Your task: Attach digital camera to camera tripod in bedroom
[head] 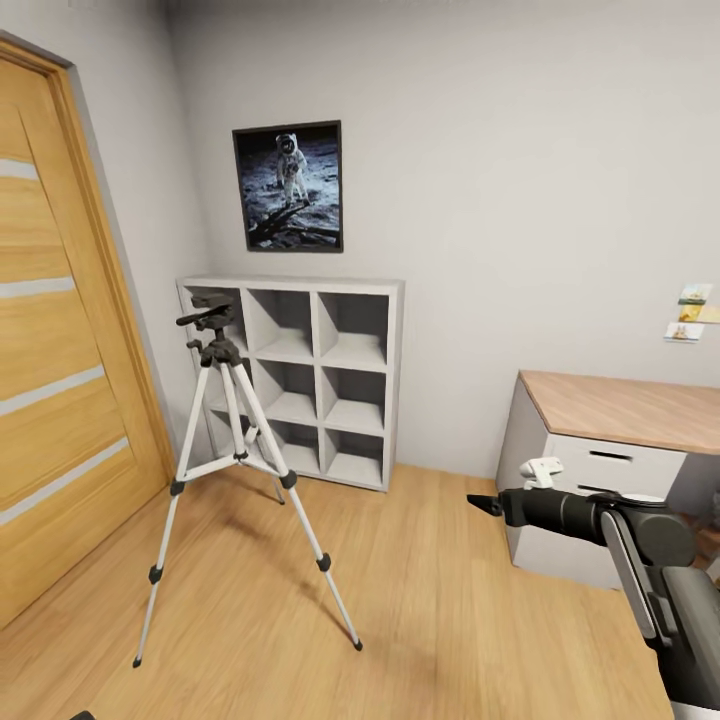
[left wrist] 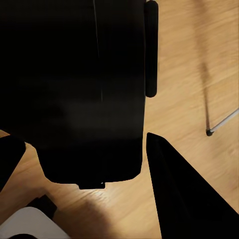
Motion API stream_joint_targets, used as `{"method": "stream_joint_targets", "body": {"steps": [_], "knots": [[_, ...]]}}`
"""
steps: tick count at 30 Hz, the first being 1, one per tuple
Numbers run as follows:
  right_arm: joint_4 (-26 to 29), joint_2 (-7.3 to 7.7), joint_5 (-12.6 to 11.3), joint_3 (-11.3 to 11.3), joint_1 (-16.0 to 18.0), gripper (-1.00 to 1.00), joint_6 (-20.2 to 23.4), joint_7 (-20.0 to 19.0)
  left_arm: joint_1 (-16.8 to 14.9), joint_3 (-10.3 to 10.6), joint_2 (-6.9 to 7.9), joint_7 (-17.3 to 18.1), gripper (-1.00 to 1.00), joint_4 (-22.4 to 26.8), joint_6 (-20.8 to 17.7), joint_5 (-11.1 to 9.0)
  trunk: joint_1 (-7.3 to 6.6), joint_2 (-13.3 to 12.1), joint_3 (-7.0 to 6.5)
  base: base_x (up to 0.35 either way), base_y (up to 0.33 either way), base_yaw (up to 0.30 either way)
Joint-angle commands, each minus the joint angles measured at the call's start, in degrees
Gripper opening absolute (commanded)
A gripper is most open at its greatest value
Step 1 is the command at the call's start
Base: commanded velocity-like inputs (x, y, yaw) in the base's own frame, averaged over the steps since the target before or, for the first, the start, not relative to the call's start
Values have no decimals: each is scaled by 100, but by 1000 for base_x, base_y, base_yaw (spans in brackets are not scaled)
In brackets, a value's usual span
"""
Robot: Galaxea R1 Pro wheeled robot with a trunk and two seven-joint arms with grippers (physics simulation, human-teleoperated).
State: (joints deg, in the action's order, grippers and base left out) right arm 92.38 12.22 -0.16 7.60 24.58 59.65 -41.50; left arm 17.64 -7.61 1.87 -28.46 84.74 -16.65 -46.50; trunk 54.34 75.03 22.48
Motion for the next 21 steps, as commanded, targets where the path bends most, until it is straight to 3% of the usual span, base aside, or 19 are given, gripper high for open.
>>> {"method": "stream_joint_targets", "body": {"steps": [1,14,21], "knots": [[3,7,1,7,4,100,35,-32,-1,-3,1,-22,-100,-5,-32,-18,-22,-38,-13,0,0,0],[3,27,-6,6,-18,100,35,-127,-12,-13,-7,-23,-100,-74,-30,-27,-308,-559,-246,0,0,0],[2,47,-3,7,-35,100,35,-649,-14,1,3,-15,-100,-78,85,-3,-461,-840,-372,0,0,0]]}}
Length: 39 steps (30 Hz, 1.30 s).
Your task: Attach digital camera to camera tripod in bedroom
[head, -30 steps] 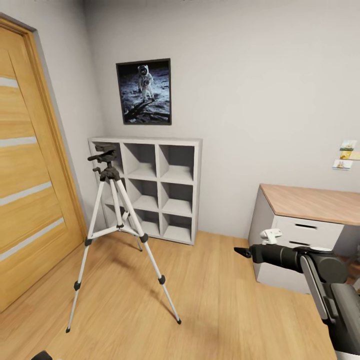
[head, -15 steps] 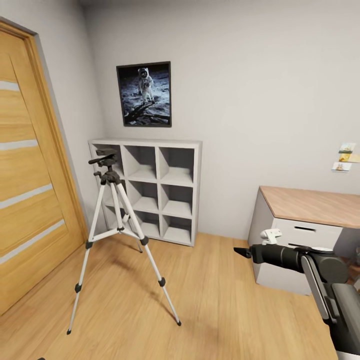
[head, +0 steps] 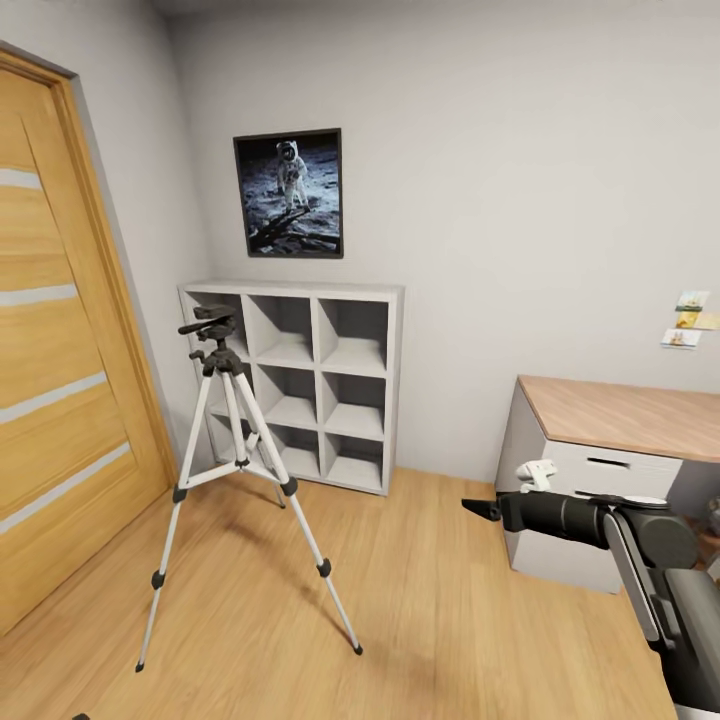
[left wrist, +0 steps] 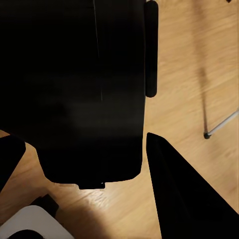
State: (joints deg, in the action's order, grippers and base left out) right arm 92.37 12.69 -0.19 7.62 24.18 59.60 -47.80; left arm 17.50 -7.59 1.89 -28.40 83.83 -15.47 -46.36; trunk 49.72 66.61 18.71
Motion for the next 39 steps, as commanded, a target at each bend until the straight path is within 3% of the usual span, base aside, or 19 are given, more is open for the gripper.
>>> {"method": "stream_joint_targets", "body": {"steps": [1,4,10,39], "knots": [[3,6,1,6,4,100,40,-137,0,0,4,-18,-100,12,-17,-13,-22,-37,-13,0,0,0],[1,17,7,10,-1,100,20,-441,-1,6,19,0,-100,11,19,-6,-88,-158,-67,0,0,0],[1,12,11,11,-19,100,-280,-592,-1,13,22,21,-100,11,38,-5,-220,-398,-174,0,0,0],[-3,18,57,-16,-52,100,-1179,-701,-1,16,28,6,-100,-9,44,4,-857,-1561,-695,0,0,0]]}}
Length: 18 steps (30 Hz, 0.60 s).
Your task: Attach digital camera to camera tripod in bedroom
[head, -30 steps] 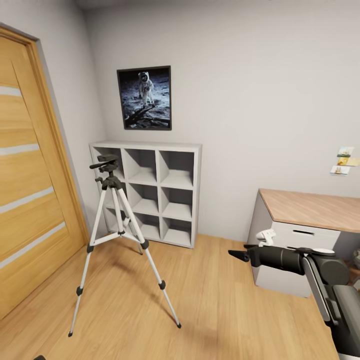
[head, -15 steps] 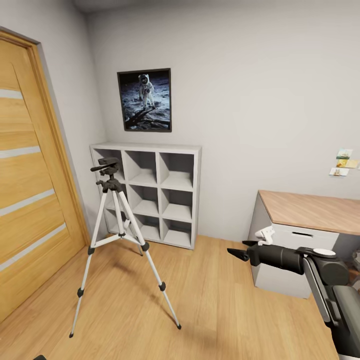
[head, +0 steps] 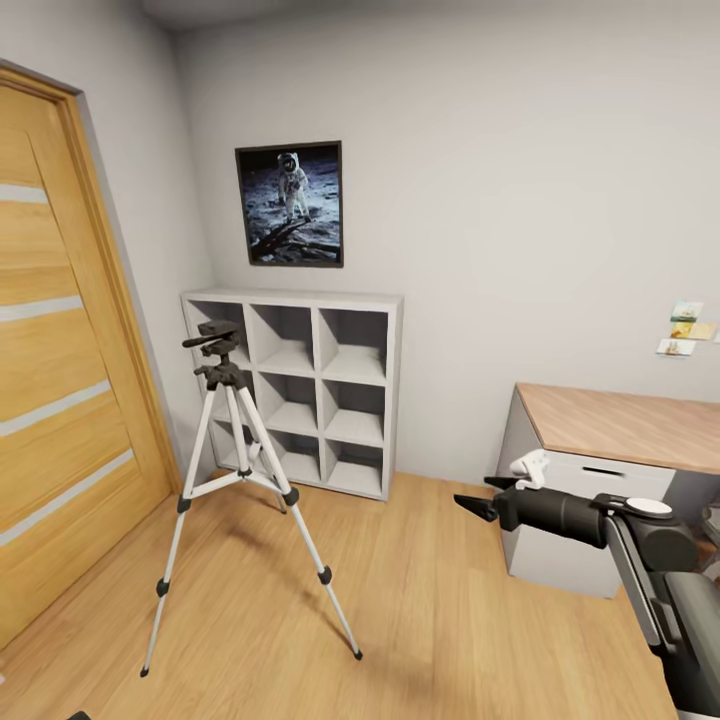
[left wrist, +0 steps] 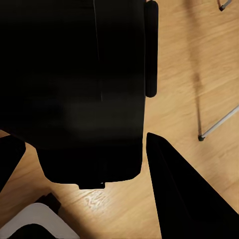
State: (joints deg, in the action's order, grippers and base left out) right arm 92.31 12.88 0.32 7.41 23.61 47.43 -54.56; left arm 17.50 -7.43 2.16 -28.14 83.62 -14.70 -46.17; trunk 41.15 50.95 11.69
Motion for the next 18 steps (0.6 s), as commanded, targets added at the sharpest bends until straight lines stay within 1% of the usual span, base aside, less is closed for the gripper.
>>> {"method": "stream_joint_targets", "body": {"steps": [1,6,7,12,18], "knots": [[-6,-5,3,2,-2,100,3,-25,-4,-3,2,-16,-100,-21,-33,-15,-21,-36,-12,0,0,0],[-25,-11,8,-16,-122,100,-303,-32,-135,-7,-6,2,-100,-300,-38,-20,-131,-236,-101,0,0,0],[-25,-11,8,-16,-122,100,-303,-32,-135,-7,-6,2,-100,-300,-38,-20,-153,-276,-119,0,0,0],[-19,-7,10,-25,-206,100,-724,-44,-233,-5,-22,5,-100,-443,-41,-23,-263,-477,-209,0,0,0],[-17,3,13,-29,-258,100,-900,-106,-266,-5,-28,7,-100,-490,-41,-23,-395,-717,-317,0,0,0]]}}
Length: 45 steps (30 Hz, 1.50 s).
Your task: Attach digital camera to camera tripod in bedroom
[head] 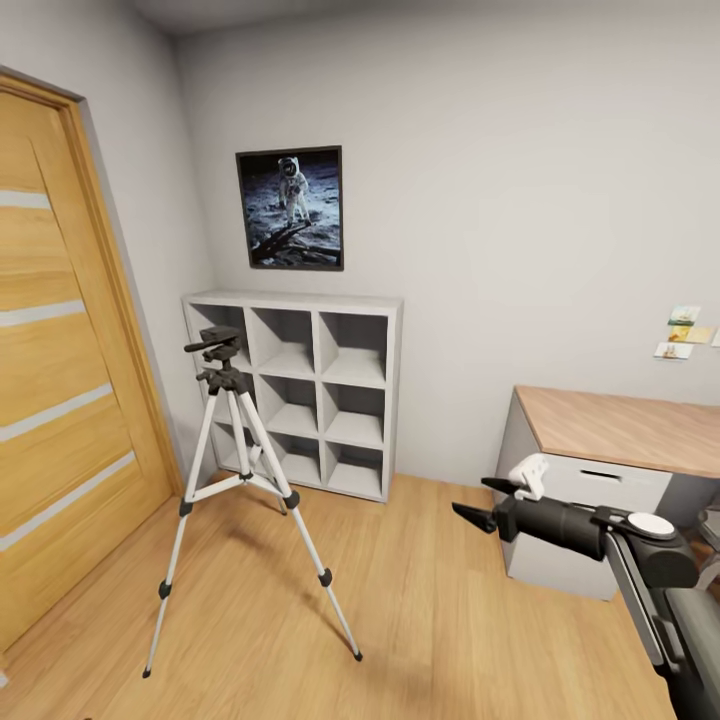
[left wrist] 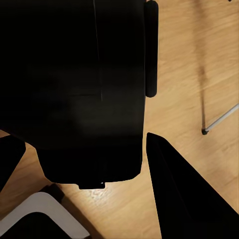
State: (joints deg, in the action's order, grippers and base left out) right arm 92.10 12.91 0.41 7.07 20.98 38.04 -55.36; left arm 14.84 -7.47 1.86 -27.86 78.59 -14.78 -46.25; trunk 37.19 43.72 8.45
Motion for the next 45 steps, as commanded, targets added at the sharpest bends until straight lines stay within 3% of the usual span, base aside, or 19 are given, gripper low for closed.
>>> {"method": "stream_joint_targets", "body": {"steps": [1,16,24,32,41,45], "knots": [[4,0,7,6,-3,100,24,-44,-4,0,1,-22,-100,8,-33,-15,-21,-35,-11,0,0,0],[16,1,12,5,-39,100,0,-178,-16,15,35,-7,-100,-16,-34,-14,-350,-636,-280,0,0,0],[18,-9,12,5,-48,100,-5,-185,-23,134,42,6,-100,-113,-29,-15,-526,-957,-424,0,0,0],[19,-14,14,5,-56,100,-2,-186,38,155,52,17,-100,149,-8,-14,-702,-1278,-567,0,0,0],[19,-19,20,5,-58,100,4,-186,424,155,67,33,-100,702,613,-21,-899,-1639,-729,0,0,0],[84,3,3,-21,8,100,11,-219,467,176,135,75,-100,737,659,-24,-943,-1718,-764,0,0,0]]}}
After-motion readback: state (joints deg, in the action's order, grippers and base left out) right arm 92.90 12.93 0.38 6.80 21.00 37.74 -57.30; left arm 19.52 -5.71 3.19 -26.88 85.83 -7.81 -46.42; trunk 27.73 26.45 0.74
